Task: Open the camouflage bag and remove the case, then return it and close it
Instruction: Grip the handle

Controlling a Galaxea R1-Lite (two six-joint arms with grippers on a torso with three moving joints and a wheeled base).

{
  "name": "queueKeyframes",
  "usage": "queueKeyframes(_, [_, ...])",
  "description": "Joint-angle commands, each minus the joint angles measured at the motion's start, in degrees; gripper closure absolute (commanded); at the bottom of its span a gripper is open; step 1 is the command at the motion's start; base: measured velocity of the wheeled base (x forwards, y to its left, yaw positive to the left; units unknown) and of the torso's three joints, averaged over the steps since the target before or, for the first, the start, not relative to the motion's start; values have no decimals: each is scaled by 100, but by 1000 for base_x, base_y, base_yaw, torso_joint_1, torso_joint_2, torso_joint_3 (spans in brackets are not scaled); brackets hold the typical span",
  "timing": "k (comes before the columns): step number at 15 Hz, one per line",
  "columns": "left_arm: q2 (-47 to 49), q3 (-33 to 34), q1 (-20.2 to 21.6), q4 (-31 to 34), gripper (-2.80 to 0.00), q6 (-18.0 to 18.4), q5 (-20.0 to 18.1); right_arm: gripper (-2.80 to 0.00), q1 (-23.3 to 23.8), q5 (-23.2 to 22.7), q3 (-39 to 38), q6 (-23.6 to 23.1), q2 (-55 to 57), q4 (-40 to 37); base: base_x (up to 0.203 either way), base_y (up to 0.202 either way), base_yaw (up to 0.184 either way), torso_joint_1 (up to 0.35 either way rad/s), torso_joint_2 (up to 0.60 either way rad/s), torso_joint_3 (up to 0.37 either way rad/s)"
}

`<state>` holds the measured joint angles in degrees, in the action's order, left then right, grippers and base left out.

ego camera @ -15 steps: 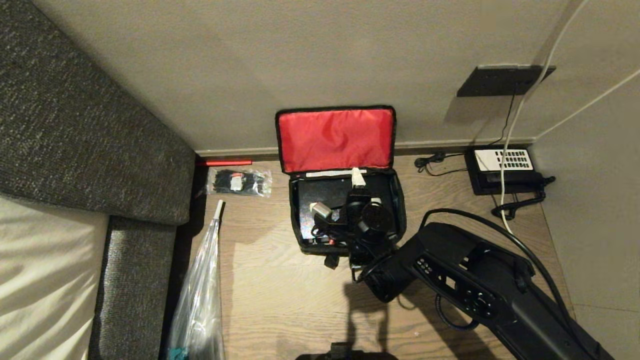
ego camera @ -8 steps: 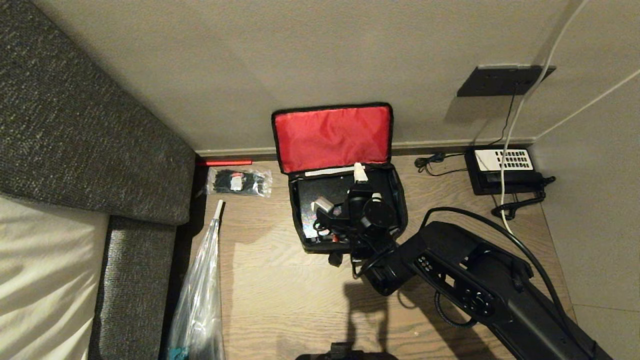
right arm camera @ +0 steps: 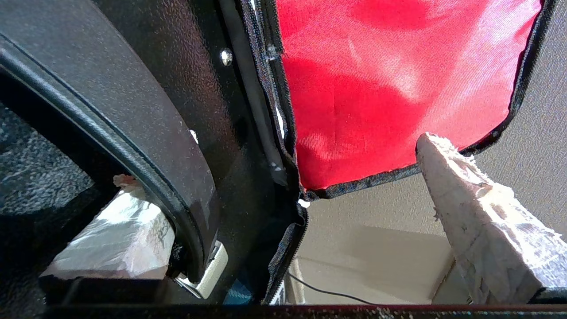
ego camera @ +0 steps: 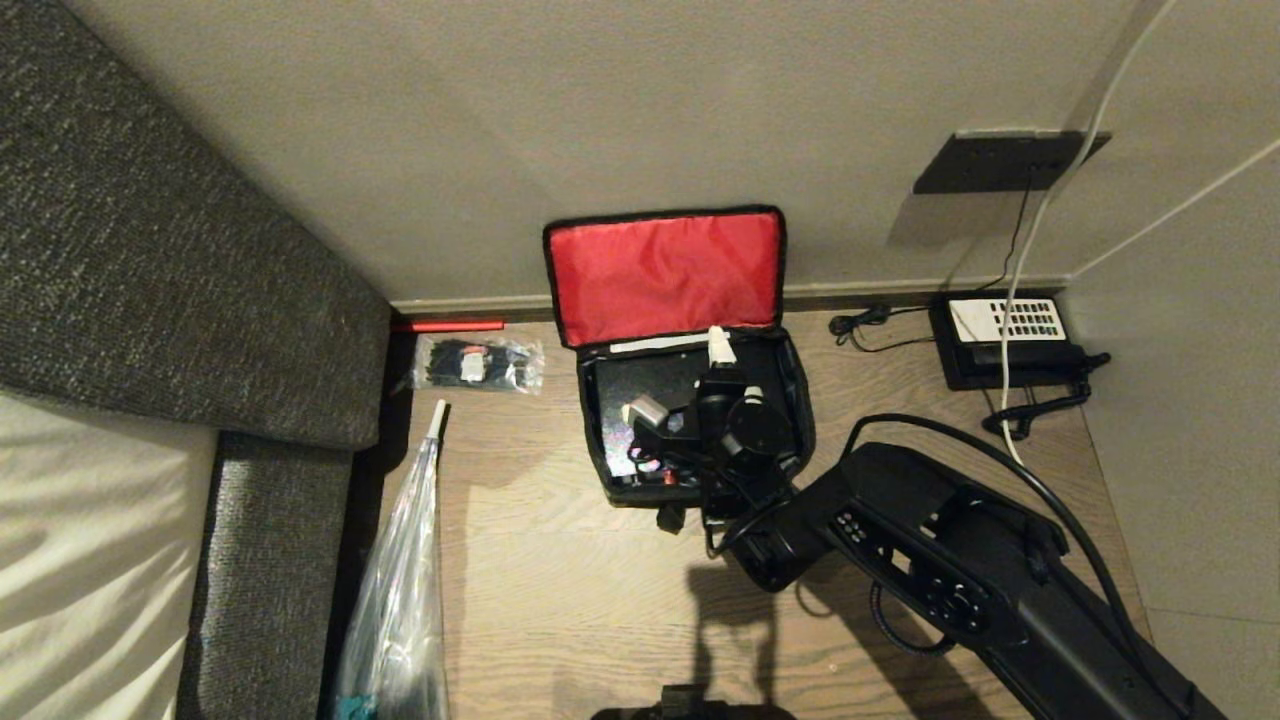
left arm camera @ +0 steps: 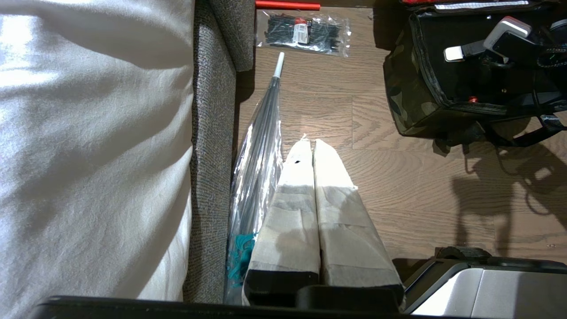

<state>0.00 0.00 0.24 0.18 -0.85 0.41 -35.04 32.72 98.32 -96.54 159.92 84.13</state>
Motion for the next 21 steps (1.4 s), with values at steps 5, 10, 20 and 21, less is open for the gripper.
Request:
queueKeyframes(5, [-9,18,2,-1,0,-3,2,0,-3,6,3,74,-4,-142,0,0,0,0,0,0])
queueKeyframes(10, [-9,18,2,-1,0,-3,2,0,-3,-20,12,83,-4,-81,0,0,0,0,0,0])
queueKeyframes(20, [9,18,2,-1,0,-3,2,0,-197,588,-226,176,-253,148,0,0,0,0,0,0])
queueKeyframes(21, [18,18,2,-1,0,-3,2,0,-302,788,-370,233,-313,248,0,0,0,0,0,0])
